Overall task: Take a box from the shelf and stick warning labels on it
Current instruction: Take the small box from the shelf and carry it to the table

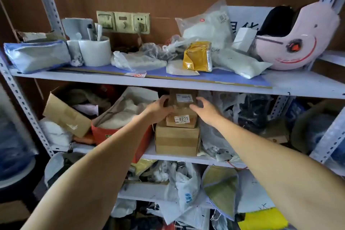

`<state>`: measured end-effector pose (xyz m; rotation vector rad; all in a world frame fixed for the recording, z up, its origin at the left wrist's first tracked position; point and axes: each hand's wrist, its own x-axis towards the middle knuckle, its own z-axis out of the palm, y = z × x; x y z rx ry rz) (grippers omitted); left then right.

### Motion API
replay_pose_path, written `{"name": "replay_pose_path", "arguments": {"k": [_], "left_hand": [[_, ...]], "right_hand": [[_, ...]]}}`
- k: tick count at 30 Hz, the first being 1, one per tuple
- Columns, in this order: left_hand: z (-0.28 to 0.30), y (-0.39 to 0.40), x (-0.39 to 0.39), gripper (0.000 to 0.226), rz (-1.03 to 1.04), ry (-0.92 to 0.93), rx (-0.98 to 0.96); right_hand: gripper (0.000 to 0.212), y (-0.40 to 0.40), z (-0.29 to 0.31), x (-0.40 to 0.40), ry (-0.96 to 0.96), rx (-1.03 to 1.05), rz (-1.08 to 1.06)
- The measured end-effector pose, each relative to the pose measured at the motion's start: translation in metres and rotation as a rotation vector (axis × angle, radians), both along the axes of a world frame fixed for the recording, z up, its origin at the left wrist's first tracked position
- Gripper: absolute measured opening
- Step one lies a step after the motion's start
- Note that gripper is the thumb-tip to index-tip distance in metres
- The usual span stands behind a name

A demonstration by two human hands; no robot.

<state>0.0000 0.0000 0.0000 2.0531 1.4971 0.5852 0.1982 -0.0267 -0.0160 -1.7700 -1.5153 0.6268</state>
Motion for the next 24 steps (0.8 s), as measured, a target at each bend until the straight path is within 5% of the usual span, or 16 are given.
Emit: {"name": "replay_pose_path", "arguments": {"k": [10,19,24], "left_hand": [[-0.054,0.039,0.019,0.059,-0.042,-0.568,-0.176],[-0.09,-0.022,0.008,0.051,-0.211,-0.803,-0.107],[-0.106,-0.069,0.004,0.06,-0.412,-0.734,-0.116]], "right_hand": [[0.057,0.024,-0.044,-0.016,0.366,0.123,0.02],[0.054,-0.063,-0.059,-0.046,0.447,0.256,-0.166],[0.063,-0.137,-0.094,-0.062,0.394,0.296,-0.325]]}}
